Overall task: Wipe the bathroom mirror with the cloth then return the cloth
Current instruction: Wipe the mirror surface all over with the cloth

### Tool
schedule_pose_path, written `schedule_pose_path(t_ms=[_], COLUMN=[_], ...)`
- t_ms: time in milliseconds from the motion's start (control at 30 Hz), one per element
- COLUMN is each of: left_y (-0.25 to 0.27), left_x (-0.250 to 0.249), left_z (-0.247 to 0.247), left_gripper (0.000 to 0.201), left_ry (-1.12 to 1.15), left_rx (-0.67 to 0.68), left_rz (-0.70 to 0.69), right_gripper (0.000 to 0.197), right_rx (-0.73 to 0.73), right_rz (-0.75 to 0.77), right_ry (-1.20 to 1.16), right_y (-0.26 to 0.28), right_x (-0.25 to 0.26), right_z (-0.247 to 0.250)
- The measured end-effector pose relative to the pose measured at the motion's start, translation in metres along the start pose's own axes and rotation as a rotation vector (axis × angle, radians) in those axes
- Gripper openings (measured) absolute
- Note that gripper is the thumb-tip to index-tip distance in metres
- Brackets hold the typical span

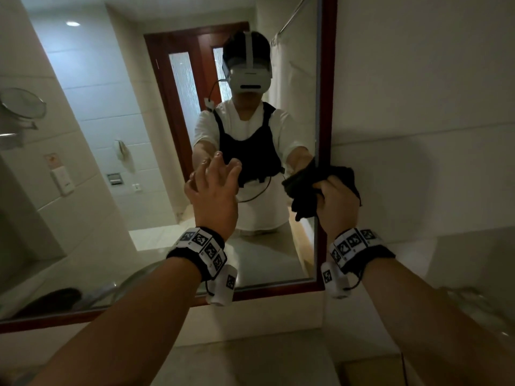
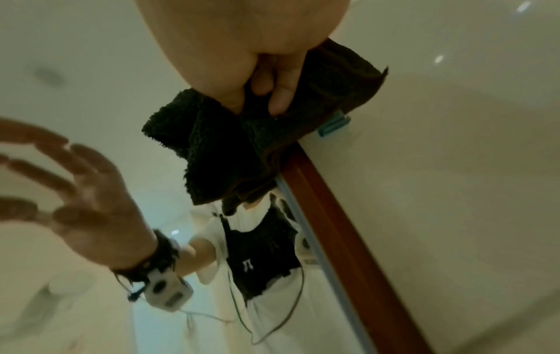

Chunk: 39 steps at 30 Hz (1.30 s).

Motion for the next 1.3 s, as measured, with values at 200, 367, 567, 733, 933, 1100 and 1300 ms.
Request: schedule_pose_path(t_ms=[200, 367, 567, 733, 933, 1100, 1300], left_y=[-0.006, -0.007, -0.01, -0.023, -0.058, -0.085, -0.108], left_x=[0.002, 0.005, 0.006, 0.014, 0.017, 0.014, 0.02], left_z=[0.004, 0.004, 0.01, 0.026, 0.049, 0.071, 0.077], left_gripper=[0.078, 0.078, 0.079, 0.071, 0.056, 0.046, 0.054], left_ry=[-0.047, -0.048, -0.045, -0.066, -0.136, -0.12, -0.108], left_rx=[0.008, 0.034, 0.058, 0.038, 0.041, -0.065, -0.087], left_rz=[-0.026, -0.029, -0.034, -0.052, -0.158, -0.206, -0.165], right_gripper=[0.014, 0.016, 0.017, 0.013, 0.013, 0.019, 0.019], right_rx=[-0.009, -0.098, -0.072, -0.01, 0.028, -0.04, -0.122], right_rz=[0.063, 0.075, 0.017, -0.019, 0.013, 0.048, 0.09], right_ry=[-0.014, -0.064, -0.05, -0.024, -0.007, -0.053, -0.16], right_y=[-0.032, -0.08, -0.038, -0.023, -0.029, -0.079, -0.157], right_x=[0.025, 0.044, 0.022, 0.018, 0.024, 0.048, 0.083], right_z=[0.019, 0.041, 0.023, 0.018, 0.021, 0.046, 0.08])
Point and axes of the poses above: each hand's wrist, its own y-axis away from the middle knuckle, its own z-axis out of the back of the hand, x = y × z, the point moved 10 cm from there along -y, towards the middle knuckle, and after that the axes turned 6 degrees about -z, right-handed, at the moved point
